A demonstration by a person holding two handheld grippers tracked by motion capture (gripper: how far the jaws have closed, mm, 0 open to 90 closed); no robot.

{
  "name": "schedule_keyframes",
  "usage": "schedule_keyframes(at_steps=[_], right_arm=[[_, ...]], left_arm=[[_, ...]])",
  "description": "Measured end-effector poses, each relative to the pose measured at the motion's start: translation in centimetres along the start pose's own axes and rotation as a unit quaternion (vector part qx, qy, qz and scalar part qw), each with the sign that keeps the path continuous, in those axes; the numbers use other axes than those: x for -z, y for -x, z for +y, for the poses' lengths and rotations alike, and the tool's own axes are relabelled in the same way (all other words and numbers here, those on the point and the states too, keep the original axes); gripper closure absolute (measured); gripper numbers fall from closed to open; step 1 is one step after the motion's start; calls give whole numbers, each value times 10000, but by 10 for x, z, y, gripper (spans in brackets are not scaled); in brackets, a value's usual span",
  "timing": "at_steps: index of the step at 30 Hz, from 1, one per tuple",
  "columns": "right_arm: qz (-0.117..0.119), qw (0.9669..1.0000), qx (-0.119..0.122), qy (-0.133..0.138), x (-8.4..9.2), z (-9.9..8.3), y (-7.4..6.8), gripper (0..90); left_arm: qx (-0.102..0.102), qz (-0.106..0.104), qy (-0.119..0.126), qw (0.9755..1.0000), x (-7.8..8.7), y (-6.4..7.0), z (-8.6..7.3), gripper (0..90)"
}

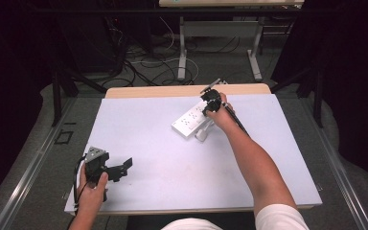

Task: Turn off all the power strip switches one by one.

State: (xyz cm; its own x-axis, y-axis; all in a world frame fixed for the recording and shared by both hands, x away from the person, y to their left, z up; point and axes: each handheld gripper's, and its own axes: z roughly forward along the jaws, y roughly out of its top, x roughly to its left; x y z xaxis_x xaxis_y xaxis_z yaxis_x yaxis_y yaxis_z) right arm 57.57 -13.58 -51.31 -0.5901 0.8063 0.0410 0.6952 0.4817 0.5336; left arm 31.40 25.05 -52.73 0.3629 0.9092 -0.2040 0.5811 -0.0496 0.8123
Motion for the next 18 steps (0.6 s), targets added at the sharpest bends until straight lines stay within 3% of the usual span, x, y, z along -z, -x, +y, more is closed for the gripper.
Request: schedule_keyframes(at_steps=[5, 9, 10, 11, 12, 13, 18], right_arm=[[25, 9998, -187, 51, 0, 0, -2, 900], [49, 9999, -116, -35, -2, -2, -1, 900], [22, 9999, -74, 81, -4, -3, -1, 900], [18, 9999, -85, -52, -1, -2, -1, 900], [119, 9992, -170, 329, -6, -5, 0, 900], [69, 9998, -173, 88, -3, -3, 0, 900], [82, 9997, -196, 124, -3, -3, -1, 900]], left_arm=[[-14, -5, 5, 10000, 0, 1, 0, 3], [-12, 0, -3, 10000, 0, 1, 0, 3], [-11, 0, -6, 10000, 0, 1, 0, 3], [-10, -1, -8, 10000, 0, 2, 0, 3], [-4, -3, 5, 10000, 0, 2, 0, 2], [-5, -3, 11, 10000, 0, 2, 0, 3], [-7, 0, -7, 10000, 0, 2, 0, 3]])
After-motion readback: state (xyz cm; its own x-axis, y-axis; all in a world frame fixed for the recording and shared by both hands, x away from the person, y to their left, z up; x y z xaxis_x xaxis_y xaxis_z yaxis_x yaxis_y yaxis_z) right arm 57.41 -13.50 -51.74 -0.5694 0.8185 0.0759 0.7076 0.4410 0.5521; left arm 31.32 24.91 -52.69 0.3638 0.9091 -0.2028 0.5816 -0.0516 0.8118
